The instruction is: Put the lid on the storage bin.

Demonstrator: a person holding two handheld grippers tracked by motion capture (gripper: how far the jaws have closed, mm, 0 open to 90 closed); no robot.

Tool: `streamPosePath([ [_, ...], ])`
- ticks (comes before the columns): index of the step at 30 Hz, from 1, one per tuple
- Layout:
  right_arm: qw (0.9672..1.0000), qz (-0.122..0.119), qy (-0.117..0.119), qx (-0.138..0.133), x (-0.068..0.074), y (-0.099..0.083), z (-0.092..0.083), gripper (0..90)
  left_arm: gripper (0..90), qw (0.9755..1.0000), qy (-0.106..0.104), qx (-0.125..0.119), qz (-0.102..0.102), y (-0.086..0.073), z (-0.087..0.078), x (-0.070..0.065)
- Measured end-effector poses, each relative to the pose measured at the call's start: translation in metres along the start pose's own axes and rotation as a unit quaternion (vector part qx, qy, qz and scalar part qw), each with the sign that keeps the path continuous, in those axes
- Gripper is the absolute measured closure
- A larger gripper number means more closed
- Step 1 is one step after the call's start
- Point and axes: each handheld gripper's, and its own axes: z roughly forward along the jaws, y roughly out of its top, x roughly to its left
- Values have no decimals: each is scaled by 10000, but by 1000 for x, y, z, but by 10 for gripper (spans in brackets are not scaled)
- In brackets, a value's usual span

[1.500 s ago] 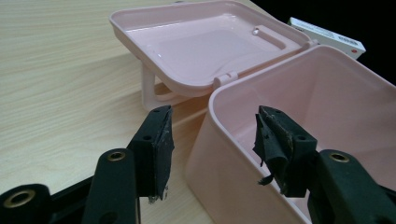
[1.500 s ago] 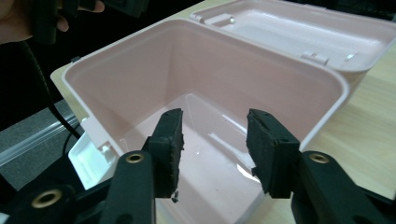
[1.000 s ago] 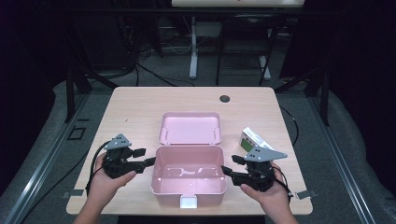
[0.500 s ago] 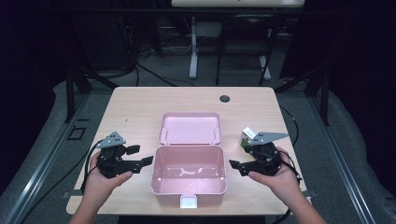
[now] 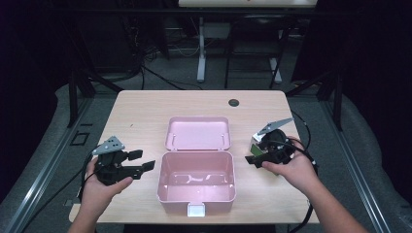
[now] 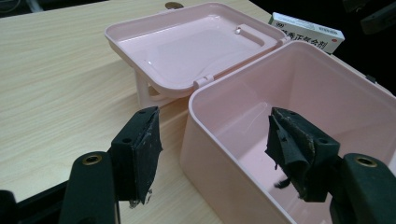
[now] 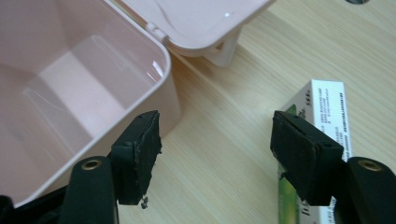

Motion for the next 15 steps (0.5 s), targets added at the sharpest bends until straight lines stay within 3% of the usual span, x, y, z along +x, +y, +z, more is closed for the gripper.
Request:
streamPosePath([
  [9,9976,-180,-265,611,-22,16,3,353,384,10000,40,33,50,0,-1,-2],
  [15,9932,-158,-369,1089,-36,27,5,351,389,9999,46,80,82,-1,0,-1],
])
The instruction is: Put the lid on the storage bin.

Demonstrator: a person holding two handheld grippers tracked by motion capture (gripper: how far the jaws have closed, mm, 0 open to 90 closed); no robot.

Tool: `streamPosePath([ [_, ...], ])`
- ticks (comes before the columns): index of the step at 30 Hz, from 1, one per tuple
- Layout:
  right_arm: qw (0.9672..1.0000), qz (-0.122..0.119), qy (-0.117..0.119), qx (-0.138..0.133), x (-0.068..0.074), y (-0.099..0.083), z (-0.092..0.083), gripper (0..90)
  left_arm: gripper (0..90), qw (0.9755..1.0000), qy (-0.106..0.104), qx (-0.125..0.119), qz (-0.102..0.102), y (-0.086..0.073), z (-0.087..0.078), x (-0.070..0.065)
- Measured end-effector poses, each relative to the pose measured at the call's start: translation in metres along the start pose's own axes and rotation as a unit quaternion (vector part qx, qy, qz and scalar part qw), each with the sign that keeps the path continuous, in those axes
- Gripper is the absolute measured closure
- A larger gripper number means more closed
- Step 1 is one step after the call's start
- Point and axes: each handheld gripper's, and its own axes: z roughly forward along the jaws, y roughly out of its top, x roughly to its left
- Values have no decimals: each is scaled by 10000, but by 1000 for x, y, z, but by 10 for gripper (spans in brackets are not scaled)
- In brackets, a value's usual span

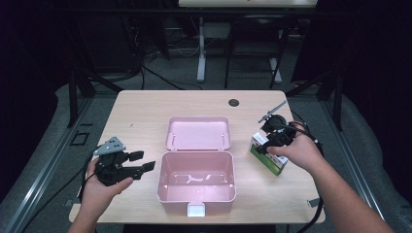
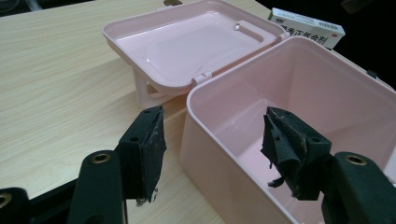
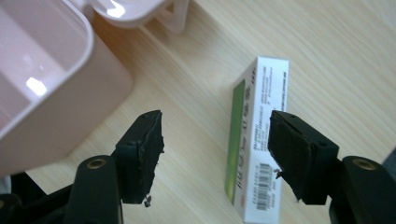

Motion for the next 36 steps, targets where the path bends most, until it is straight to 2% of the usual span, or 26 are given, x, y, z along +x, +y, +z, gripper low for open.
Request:
streamPosePath([
  [4,9991,-47,-80,414,-8,5,4,360,388,10000,2,-1,15,0,-1,1],
  [7,9978,74,-123,645,-17,7,10,377,388,10000,12,-17,13,0,-1,2],
  [13,9951,323,-144,923,-33,11,23,394,389,10000,9,6,-2,-1,0,2],
  [19,9911,309,-210,1276,-45,14,36,423,392,10000,18,16,-16,-2,0,5],
  [27,9882,383,-153,1474,-53,16,50,459,400,10000,16,18,-47,-2,0,6],
  [36,9854,297,-154,1669,-52,16,63,457,400,10000,47,8,-75,-3,1,8],
])
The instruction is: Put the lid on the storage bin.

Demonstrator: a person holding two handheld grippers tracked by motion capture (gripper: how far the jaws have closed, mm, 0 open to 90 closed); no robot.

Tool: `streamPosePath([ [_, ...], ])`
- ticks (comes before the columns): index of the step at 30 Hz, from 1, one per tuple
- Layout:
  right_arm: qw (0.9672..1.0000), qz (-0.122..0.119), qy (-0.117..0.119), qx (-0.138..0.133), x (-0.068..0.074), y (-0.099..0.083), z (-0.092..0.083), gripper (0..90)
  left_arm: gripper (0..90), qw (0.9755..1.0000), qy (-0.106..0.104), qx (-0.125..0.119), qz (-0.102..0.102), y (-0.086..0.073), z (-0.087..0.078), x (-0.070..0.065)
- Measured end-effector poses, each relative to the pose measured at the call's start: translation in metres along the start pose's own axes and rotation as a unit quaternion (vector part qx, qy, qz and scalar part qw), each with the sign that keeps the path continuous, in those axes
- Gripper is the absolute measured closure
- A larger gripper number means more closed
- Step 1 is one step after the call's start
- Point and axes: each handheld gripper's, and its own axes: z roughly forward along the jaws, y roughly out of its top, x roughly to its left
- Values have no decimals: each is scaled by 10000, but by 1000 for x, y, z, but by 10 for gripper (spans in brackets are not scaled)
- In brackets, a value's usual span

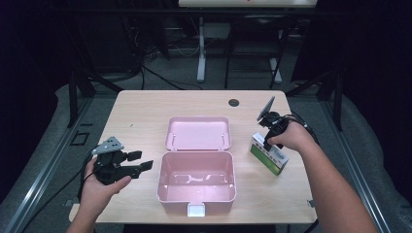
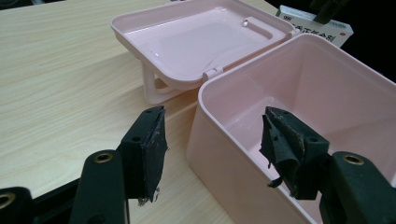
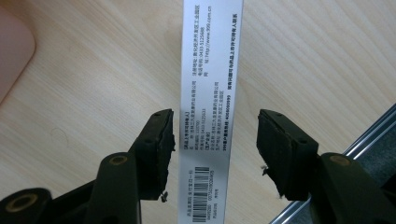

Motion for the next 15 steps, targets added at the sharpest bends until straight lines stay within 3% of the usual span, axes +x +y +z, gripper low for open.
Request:
streamPosePath([
  [15,9999,45,96,125,1,2,20,474,400,10000,1,21,-13,-1,2,1],
])
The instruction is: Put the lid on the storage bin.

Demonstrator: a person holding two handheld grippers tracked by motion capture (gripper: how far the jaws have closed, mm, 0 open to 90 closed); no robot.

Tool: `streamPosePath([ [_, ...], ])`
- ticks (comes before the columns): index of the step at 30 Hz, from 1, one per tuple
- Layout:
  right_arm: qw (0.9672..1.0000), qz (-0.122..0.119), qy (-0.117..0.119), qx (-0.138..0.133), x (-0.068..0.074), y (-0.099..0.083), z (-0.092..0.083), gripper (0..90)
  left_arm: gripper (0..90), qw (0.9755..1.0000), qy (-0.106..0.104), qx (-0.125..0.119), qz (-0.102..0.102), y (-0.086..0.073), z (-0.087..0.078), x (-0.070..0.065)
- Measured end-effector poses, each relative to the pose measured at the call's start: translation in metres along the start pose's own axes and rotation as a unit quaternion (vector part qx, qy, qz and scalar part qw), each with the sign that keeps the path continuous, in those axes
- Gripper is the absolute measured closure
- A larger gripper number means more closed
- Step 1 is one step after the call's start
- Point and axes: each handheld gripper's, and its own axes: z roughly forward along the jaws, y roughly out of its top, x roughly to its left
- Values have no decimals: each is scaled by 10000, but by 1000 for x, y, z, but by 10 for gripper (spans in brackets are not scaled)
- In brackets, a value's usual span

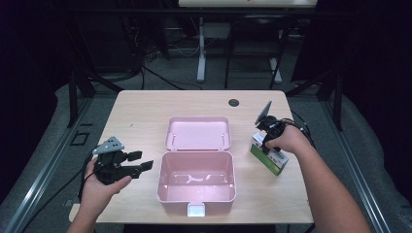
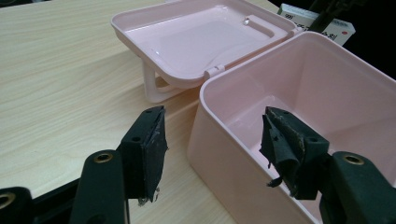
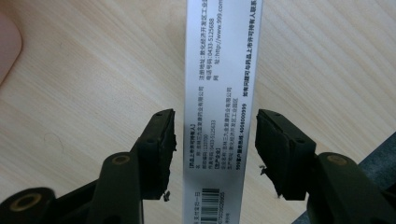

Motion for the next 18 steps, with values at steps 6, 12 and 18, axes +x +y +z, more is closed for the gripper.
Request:
streamPosePath([
  [6,10000,44,80,33,0,-1,7,529,400,10000,-2,-11,-19,0,0,1],
  [12,9998,85,126,119,0,-1,11,567,405,10000,-16,-7,-13,0,0,0],
  [18,9997,167,134,77,-2,-2,11,607,406,10000,-6,8,-21,-1,1,1],
])
